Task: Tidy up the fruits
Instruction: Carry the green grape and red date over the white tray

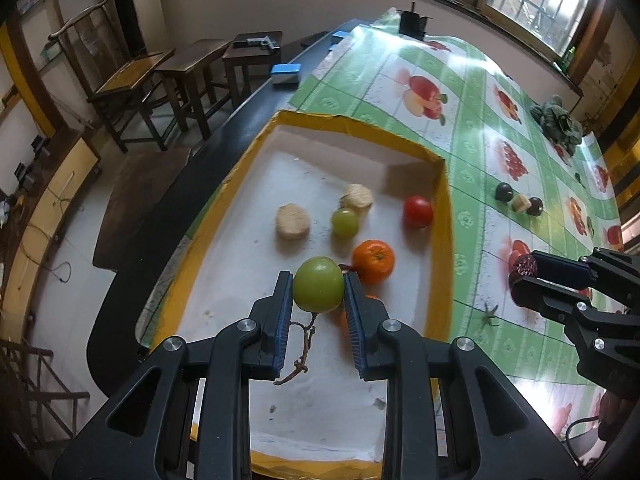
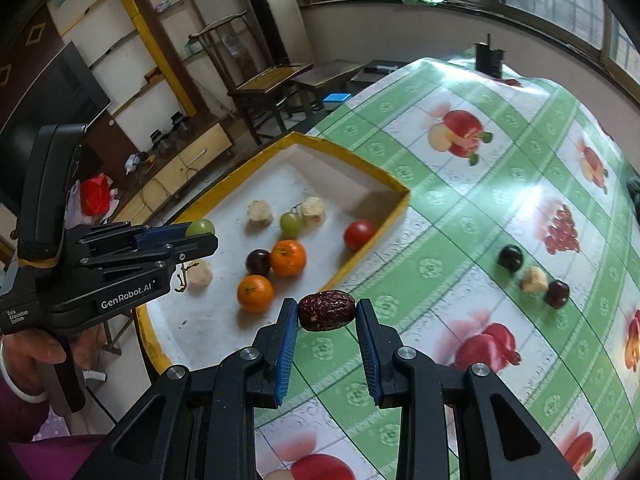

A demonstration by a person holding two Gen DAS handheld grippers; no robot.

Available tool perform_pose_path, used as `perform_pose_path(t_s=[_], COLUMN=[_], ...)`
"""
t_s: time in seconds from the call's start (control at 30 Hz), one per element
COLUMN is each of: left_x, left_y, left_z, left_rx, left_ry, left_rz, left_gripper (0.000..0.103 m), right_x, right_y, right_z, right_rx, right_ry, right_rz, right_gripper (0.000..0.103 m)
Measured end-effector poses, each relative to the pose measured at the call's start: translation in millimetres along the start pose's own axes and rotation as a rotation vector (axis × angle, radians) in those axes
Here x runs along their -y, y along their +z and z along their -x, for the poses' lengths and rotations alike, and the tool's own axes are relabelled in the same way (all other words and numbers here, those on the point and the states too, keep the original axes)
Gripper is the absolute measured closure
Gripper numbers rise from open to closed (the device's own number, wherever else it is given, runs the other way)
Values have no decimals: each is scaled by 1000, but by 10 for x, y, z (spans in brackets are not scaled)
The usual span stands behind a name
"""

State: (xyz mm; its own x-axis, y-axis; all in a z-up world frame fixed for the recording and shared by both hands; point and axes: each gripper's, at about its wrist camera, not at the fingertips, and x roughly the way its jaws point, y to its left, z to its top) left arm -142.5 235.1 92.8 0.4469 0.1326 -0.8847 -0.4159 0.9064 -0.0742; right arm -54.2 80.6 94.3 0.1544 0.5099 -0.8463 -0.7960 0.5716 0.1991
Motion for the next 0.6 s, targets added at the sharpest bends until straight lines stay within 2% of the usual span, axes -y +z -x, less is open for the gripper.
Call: perform_pose_path(t_s=[0.6], left_x=[-406], left_y=[-55], left_z=[-216], left_rx=[-58], left_ry=[16], left_rz=[98], left_gripper=[78], right_x=[-176], right_y=[173], right_z=[-345], right_rx=[-51], right_ry=[46], right_rz=[47], right_gripper=[74])
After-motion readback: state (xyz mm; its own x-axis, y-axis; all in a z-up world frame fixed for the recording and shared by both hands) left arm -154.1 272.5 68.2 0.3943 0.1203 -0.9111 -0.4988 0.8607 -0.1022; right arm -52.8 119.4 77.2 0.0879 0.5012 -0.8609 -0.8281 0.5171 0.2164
